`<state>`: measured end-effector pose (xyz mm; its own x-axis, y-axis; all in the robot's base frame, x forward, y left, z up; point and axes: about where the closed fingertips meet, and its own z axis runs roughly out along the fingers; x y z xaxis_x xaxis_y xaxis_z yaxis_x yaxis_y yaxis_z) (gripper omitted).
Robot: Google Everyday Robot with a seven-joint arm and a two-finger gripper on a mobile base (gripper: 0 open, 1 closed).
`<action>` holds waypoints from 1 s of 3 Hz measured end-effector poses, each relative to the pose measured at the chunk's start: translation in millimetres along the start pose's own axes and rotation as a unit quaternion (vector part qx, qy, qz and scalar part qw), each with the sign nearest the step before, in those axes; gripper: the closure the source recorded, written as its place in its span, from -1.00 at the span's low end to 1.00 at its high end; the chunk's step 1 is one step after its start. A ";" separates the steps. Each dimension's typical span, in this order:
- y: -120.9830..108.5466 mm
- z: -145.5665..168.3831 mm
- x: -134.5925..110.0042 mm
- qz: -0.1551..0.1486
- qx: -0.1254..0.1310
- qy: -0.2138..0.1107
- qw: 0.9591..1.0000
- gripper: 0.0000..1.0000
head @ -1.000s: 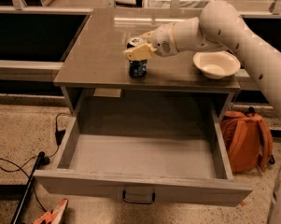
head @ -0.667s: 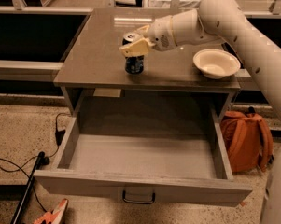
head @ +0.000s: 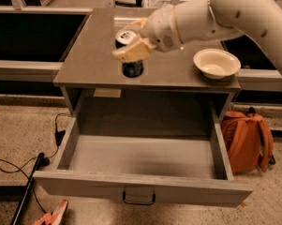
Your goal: Place pepsi can into top drawer
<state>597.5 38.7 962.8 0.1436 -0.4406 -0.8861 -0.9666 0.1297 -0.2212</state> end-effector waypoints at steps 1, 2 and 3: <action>32.8 -9.4 5.4 -0.009 0.044 0.063 0.997 1.00; 60.6 -0.4 11.0 -0.010 0.035 0.098 0.995 1.00; 58.5 0.8 12.3 -0.009 0.032 0.093 0.995 1.00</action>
Offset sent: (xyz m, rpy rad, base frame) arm -0.0292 -0.0049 -0.0055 -0.0889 -0.0370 -0.0815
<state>542.9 41.7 938.7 0.1133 -0.5989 -0.7928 -0.9476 0.1747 -0.2673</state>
